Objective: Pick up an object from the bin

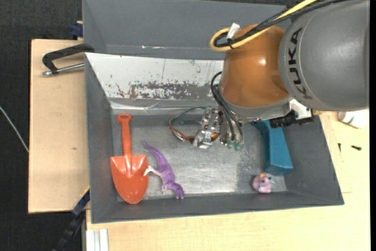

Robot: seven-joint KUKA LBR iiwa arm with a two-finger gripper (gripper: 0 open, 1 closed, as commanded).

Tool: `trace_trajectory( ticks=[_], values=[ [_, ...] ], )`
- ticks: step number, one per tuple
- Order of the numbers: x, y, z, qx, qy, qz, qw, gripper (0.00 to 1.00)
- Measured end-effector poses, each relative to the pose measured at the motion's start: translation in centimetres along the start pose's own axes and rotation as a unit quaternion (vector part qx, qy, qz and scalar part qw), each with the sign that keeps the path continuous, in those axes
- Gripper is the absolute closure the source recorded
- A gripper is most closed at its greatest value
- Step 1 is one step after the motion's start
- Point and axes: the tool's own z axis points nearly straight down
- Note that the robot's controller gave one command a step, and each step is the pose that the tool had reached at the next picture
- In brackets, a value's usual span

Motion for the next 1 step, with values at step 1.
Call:
trace_trajectory(
  ticks=[1],
  values=[
    [-0.19, -0.04, -4.09, 0.001, 0.0024, -0.001, 1.0000, 1.00]
  ],
)
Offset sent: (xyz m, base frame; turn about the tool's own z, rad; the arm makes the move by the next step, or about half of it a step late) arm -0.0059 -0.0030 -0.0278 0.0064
